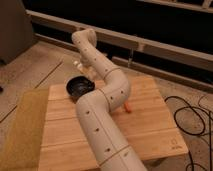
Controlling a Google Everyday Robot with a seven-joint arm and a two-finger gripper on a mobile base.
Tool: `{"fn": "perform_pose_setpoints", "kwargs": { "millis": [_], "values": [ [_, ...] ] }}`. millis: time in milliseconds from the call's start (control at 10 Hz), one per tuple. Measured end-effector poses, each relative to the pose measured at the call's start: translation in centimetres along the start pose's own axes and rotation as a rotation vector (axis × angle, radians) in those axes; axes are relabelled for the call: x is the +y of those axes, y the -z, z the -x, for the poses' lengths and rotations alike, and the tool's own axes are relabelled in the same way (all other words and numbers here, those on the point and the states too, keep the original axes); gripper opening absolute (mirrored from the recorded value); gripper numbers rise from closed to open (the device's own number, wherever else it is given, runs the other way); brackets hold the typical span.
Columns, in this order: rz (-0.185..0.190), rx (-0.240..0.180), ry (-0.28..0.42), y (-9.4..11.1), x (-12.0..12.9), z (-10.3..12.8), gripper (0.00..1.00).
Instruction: Place the bottle in the ceramic bowl
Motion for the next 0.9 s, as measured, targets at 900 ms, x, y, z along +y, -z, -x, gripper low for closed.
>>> {"fn": "perform_pose_setpoints", "kwargs": {
  "millis": [900],
  "values": [
    [0.086,0.054,0.075,-4.3,4.1,0.3,0.33]
  ]
}}
